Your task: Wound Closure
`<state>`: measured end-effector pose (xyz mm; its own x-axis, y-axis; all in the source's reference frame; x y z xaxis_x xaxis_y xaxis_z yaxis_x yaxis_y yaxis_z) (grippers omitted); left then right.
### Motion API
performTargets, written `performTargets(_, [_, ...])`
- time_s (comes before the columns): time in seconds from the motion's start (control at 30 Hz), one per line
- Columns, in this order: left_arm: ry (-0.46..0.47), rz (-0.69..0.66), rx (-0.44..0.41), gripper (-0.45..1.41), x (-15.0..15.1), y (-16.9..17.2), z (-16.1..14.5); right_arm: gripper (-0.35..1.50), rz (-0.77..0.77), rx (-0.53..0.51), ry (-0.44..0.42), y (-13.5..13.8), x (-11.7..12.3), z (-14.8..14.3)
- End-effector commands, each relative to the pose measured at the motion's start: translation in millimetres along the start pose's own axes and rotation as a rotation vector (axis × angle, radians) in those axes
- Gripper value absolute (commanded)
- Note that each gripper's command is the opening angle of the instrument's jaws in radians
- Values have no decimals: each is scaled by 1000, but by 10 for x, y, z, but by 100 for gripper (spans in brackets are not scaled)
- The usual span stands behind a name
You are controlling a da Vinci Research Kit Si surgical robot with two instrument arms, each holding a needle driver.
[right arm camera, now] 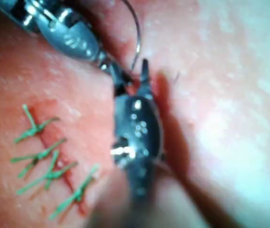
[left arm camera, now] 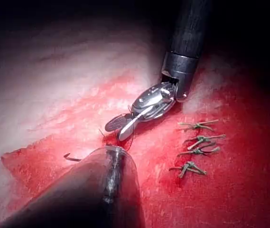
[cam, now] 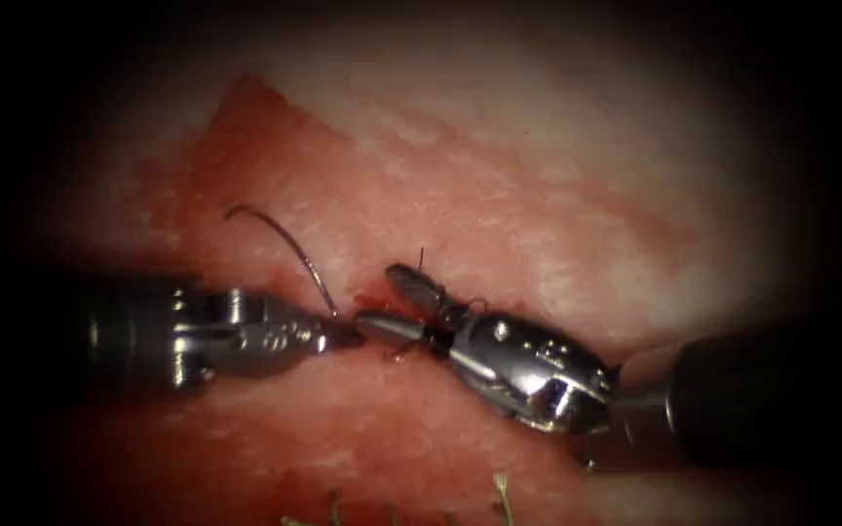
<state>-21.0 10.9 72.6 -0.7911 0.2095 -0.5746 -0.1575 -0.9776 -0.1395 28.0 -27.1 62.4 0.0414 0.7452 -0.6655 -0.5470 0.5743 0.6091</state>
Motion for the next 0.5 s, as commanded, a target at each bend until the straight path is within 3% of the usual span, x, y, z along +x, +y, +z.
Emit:
performTargets(0.03, [-2,-9,0,-45,2,8,10,31,2,-3,-5,-3,-12,0])
performTargets(0.5, [-23,-31,23,-45,13,9,14,31,68,-93,-42,1,-24,5])
